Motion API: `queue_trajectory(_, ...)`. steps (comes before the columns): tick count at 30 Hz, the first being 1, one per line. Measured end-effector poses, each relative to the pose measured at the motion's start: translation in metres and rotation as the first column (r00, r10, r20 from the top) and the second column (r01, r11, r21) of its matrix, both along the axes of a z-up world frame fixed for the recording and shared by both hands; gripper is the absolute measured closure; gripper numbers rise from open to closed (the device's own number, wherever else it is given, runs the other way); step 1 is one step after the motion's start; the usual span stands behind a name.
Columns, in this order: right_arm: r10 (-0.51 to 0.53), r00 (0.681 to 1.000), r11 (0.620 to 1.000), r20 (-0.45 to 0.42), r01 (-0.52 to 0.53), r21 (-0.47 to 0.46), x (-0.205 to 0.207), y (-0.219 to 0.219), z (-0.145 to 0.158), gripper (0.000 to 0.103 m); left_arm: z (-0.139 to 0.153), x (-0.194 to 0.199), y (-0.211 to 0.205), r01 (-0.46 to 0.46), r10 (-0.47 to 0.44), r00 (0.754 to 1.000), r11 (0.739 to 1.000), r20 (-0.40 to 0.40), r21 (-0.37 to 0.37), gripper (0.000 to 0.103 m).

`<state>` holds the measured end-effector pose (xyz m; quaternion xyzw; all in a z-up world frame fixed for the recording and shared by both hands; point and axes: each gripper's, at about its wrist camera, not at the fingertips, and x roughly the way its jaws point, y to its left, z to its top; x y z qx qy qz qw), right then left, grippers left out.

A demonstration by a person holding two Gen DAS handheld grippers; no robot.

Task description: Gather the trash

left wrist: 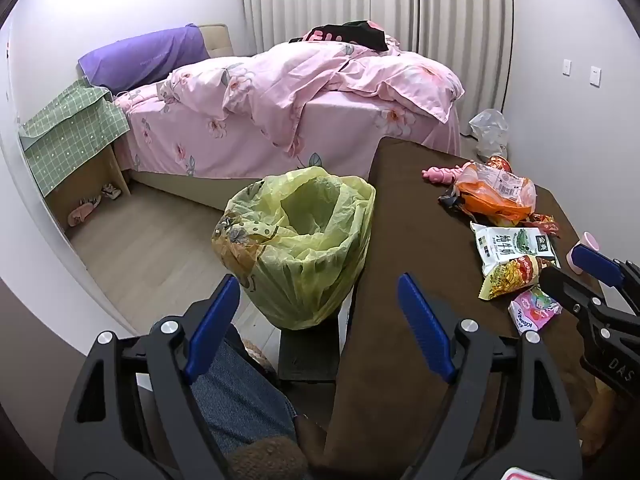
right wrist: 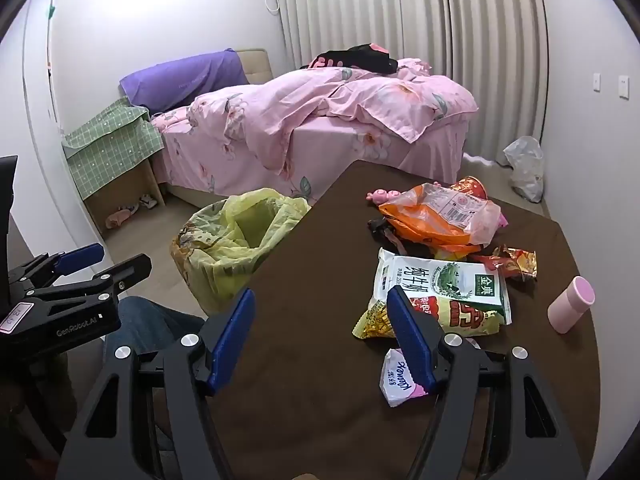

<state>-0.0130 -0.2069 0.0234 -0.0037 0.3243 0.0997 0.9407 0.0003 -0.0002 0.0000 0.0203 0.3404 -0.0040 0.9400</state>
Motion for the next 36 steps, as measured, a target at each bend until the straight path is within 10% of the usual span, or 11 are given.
queue_trajectory(36,0.010,1.000,1.000,-0.003,-0.010,0.015,0.0012,0.0010,-0.0039,0.038,0.0034,-0.0035,0.0018,0.001,-0.001,1.000,1.000,0.017,-0.005,0.026)
